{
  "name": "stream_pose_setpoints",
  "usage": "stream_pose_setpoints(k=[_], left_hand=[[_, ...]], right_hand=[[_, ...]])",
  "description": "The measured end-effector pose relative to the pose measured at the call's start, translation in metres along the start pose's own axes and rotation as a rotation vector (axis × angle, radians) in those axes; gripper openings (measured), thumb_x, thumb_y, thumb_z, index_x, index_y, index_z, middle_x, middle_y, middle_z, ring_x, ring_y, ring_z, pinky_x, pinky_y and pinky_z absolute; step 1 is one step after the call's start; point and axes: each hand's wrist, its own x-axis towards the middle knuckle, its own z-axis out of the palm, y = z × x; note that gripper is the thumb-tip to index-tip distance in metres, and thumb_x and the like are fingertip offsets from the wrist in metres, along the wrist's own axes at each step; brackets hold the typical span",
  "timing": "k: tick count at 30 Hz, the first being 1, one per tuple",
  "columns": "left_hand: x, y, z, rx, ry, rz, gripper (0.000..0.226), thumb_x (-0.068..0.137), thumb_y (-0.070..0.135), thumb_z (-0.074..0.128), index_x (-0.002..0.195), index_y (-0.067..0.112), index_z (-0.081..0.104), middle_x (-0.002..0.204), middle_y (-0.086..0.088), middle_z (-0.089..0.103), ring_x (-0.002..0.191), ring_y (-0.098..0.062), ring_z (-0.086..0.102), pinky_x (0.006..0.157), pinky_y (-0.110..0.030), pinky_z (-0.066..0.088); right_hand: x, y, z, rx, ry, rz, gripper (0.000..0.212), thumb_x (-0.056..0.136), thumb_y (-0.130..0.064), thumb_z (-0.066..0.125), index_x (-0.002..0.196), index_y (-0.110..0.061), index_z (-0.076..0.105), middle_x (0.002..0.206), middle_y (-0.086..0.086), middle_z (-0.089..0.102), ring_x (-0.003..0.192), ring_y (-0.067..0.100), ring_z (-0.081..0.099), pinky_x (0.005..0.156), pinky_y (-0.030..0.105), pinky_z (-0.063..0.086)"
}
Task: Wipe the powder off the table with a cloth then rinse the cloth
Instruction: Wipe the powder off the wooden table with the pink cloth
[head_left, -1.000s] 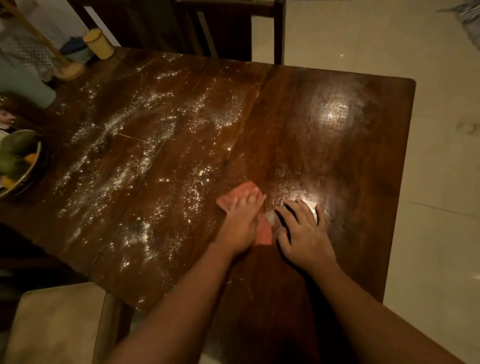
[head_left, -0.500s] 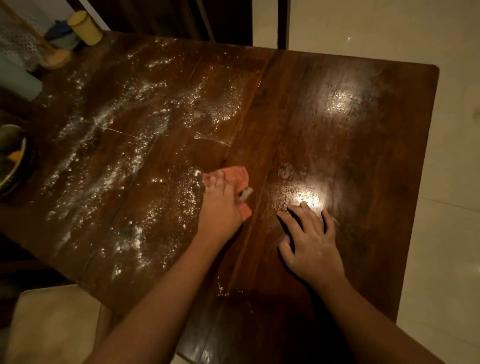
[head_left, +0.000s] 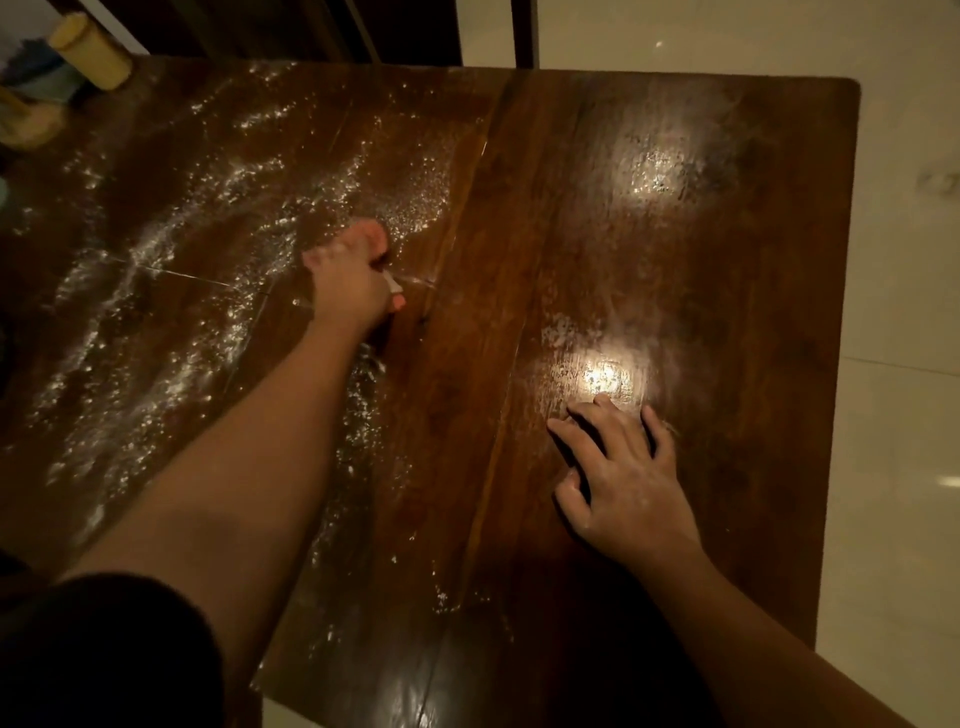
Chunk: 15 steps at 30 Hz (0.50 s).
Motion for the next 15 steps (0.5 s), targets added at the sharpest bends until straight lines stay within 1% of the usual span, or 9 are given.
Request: stream_pose_setpoints(k=[2, 3, 5, 7, 9, 10, 11, 13, 15], left_hand=[[-0.033, 0.016, 0.008, -0.053, -0.031, 0.185, 0.063, 0.092, 0.012, 0.045, 0.151, 0.030, 0.031, 0.157, -0.010, 0.029, 0.141, -0.034, 0.033, 0.112, -0.052, 0.036], [-0.055, 0.021, 0.013, -0.063, -0.066, 0.275, 0.062, 0.093, 0.014, 0.044, 0.150, 0.033, 0.032, 0.160, -0.004, 0.024, 0.146, -0.030, 0.026, 0.114, -0.049, 0.033], [-0.095, 0.015, 0.019, -0.058, -0.141, 0.457, 0.059, 0.093, 0.020, 0.042, 0.149, 0.036, 0.033, 0.162, 0.007, 0.017, 0.151, -0.022, 0.012, 0.117, -0.047, 0.026], [-0.119, -0.008, 0.018, -0.090, -0.229, 0.634, 0.056, 0.091, 0.024, 0.043, 0.146, 0.036, 0.040, 0.158, 0.011, 0.023, 0.150, -0.016, 0.014, 0.120, -0.046, 0.021], [-0.113, -0.037, 0.010, -0.072, -0.240, 0.724, 0.050, 0.090, 0.022, 0.050, 0.138, 0.036, 0.050, 0.152, 0.013, 0.036, 0.148, -0.014, 0.022, 0.122, -0.048, 0.017], [-0.101, -0.049, 0.005, -0.046, -0.198, 0.690, 0.049, 0.089, 0.020, 0.052, 0.135, 0.037, 0.052, 0.150, 0.015, 0.038, 0.148, -0.014, 0.024, 0.122, -0.050, 0.012], [-0.086, -0.059, 0.001, -0.008, -0.138, 0.616, 0.050, 0.090, 0.017, 0.053, 0.135, 0.038, 0.051, 0.150, 0.015, 0.038, 0.148, -0.015, 0.024, 0.122, -0.051, 0.007], [-0.049, -0.073, -0.009, 0.068, -0.030, 0.385, 0.054, 0.092, 0.013, 0.052, 0.141, 0.036, 0.045, 0.155, 0.009, 0.032, 0.149, -0.017, 0.019, 0.121, -0.053, -0.002], [-0.014, -0.078, -0.015, 0.100, 0.023, 0.212, 0.058, 0.094, 0.014, 0.048, 0.147, 0.033, 0.038, 0.159, -0.001, 0.029, 0.150, -0.024, 0.018, 0.120, -0.059, 0.002]], right_hand=[[-0.001, -0.001, 0.000, 0.001, 0.003, 0.005, 0.053, 0.086, -0.035, 0.054, 0.139, -0.030, 0.053, 0.146, -0.003, 0.046, 0.145, 0.019, 0.033, 0.121, 0.054, 0.012], [-0.001, -0.001, -0.001, -0.001, 0.003, 0.008, 0.053, 0.086, -0.035, 0.054, 0.139, -0.030, 0.053, 0.146, -0.004, 0.046, 0.145, 0.019, 0.034, 0.121, 0.054, 0.012], [0.000, -0.002, -0.001, 0.002, 0.003, 0.011, 0.053, 0.086, -0.035, 0.054, 0.138, -0.030, 0.054, 0.146, -0.004, 0.046, 0.145, 0.020, 0.034, 0.121, 0.054, 0.012], [0.000, -0.003, -0.003, -0.001, 0.002, 0.011, 0.052, 0.086, -0.036, 0.053, 0.138, -0.030, 0.054, 0.146, -0.003, 0.046, 0.145, 0.020, 0.034, 0.121, 0.053, 0.012], [0.000, -0.003, -0.003, -0.015, -0.010, 0.014, 0.052, 0.086, -0.036, 0.051, 0.138, -0.030, 0.053, 0.146, -0.004, 0.046, 0.145, 0.020, 0.035, 0.121, 0.053, 0.013], [0.000, -0.003, -0.003, -0.021, -0.018, 0.017, 0.052, 0.087, -0.037, 0.050, 0.138, -0.031, 0.053, 0.146, -0.004, 0.046, 0.145, 0.019, 0.035, 0.121, 0.053, 0.013], [0.000, -0.002, -0.003, -0.024, -0.026, 0.020, 0.052, 0.087, -0.037, 0.049, 0.139, -0.031, 0.052, 0.147, -0.005, 0.045, 0.145, 0.019, 0.035, 0.121, 0.053, 0.013], [0.001, -0.002, -0.003, -0.024, -0.037, 0.032, 0.053, 0.088, -0.039, 0.047, 0.140, -0.033, 0.051, 0.147, -0.006, 0.045, 0.143, 0.018, 0.037, 0.121, 0.053, 0.014], [0.001, -0.002, -0.002, -0.026, -0.029, 0.045, 0.053, 0.088, -0.039, 0.045, 0.140, -0.034, 0.051, 0.146, -0.008, 0.045, 0.141, 0.017, 0.038, 0.121, 0.053, 0.015]])
